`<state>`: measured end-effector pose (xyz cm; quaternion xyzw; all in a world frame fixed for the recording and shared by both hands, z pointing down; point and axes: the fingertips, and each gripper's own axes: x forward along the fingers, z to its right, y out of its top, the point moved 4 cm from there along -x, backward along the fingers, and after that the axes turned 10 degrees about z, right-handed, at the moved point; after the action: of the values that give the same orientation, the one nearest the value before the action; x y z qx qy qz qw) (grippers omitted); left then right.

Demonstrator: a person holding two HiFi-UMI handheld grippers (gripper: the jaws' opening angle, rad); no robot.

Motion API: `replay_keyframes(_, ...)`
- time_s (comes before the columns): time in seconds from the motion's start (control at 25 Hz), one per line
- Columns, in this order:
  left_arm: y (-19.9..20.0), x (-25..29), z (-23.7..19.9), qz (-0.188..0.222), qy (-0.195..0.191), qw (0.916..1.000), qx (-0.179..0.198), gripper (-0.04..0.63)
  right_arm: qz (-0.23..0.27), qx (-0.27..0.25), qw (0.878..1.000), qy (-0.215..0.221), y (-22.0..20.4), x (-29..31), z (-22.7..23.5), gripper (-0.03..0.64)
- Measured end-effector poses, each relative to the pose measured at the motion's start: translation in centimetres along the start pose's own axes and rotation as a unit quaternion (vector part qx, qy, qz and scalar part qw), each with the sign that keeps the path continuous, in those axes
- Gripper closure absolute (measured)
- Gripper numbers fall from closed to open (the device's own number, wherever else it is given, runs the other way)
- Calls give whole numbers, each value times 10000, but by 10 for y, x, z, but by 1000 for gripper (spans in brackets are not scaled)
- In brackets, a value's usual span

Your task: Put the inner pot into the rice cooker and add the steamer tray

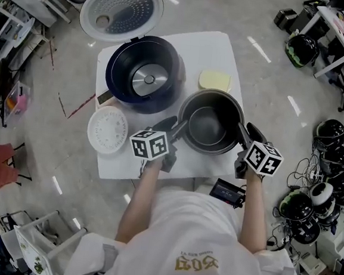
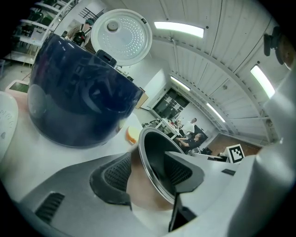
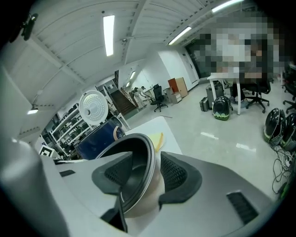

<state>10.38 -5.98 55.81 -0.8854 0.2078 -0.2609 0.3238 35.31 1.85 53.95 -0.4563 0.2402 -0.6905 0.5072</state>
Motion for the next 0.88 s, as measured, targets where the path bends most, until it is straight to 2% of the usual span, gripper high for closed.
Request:
replay_keyframes(0.4,-8,3,-3,-39,353,9992,-161,389,-265,280,9988,308,-7,13,4,428)
replay_keyframes(0.48,-10,4,-6,11,443,9988,-219,424,-349,308,9982,366,-9,17,5,443)
replay_keyframes(0.64,-13,7,-6,110,445,9981,-409,424,-500,297,9974,436,-16,18,7,506)
replay_keyframes(0.88,-12,7,-4,56,465,9983,-333,460,-589,437,9960,505,-18,19,7,518)
